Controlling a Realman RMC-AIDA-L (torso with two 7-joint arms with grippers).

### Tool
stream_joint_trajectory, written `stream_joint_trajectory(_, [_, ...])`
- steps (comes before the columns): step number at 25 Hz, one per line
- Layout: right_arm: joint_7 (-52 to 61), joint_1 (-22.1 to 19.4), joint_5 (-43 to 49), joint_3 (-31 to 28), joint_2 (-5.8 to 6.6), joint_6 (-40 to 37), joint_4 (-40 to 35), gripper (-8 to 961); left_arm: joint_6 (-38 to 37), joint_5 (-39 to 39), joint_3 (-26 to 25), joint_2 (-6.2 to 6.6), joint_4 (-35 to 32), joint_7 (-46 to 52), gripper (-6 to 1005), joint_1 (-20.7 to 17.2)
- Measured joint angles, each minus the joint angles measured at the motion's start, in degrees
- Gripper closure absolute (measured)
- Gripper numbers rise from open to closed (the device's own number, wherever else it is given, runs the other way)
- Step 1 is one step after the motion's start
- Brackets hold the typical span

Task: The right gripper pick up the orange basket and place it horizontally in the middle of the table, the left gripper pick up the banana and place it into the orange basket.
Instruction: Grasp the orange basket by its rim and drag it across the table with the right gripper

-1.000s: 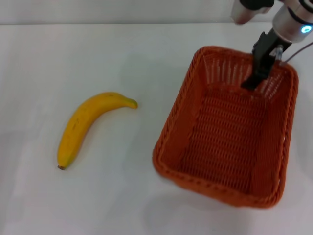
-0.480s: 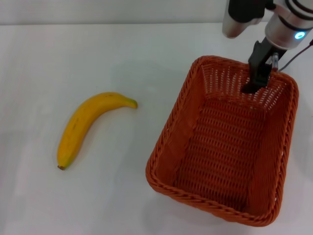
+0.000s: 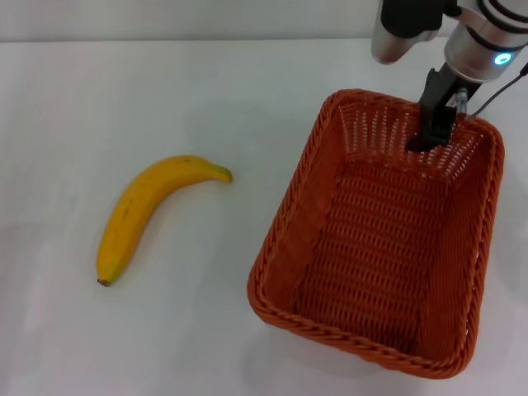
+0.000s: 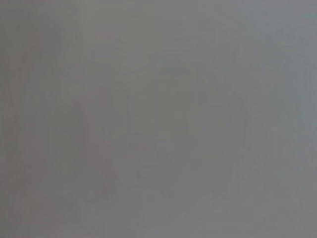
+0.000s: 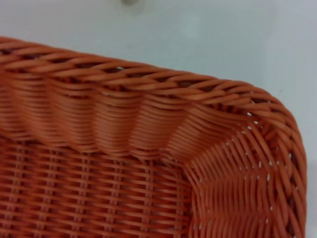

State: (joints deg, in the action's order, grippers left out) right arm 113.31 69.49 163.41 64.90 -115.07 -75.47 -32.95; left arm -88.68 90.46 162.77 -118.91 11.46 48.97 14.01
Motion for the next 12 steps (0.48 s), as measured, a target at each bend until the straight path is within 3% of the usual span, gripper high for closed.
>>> stream_joint_trajectory(6, [4.79,0.01,0.42,-1.37,0.92,-3.95,-2.57,685,-0.18,0.22,0.0,0.02,0.24,-0.02,115,0.2])
stream_joint_trajectory(12, [16.13,2.22,1.96,-3.9,5.53,-8.48,-1.88,711,-0.51,0.23,0.0,0.38,0.72,-0.03,115,1.66])
